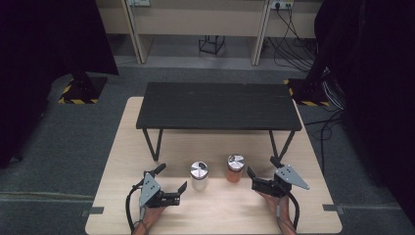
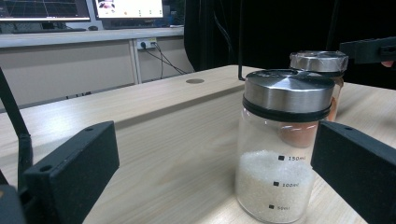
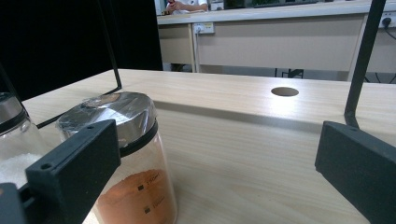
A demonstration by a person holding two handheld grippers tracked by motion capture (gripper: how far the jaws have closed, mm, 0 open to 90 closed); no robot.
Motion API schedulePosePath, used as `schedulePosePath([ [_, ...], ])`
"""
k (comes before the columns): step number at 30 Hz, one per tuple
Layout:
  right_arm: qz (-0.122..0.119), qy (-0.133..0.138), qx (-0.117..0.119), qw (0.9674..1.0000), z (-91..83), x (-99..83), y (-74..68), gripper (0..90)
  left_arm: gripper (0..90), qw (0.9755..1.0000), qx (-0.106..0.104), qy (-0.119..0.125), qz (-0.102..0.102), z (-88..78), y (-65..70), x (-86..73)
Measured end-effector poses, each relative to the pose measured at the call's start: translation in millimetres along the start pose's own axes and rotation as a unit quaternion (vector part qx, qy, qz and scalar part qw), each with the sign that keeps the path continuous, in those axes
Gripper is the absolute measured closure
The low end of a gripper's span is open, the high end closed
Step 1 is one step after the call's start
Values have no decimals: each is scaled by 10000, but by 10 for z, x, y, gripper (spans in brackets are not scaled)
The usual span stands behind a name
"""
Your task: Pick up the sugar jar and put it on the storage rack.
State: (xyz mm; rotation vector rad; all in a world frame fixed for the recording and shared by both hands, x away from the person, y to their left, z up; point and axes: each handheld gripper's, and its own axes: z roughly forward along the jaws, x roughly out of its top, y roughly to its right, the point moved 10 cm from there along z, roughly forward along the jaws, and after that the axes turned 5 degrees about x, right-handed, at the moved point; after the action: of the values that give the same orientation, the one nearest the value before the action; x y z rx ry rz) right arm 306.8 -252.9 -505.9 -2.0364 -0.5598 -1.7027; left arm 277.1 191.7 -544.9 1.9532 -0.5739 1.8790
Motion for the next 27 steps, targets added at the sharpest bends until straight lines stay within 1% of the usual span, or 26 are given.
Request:
schedulePosePath([
  [27,-46,-9,44,10000,5,-2,-14,2,5,10000,-33,-13,30,5,3,-1],
])
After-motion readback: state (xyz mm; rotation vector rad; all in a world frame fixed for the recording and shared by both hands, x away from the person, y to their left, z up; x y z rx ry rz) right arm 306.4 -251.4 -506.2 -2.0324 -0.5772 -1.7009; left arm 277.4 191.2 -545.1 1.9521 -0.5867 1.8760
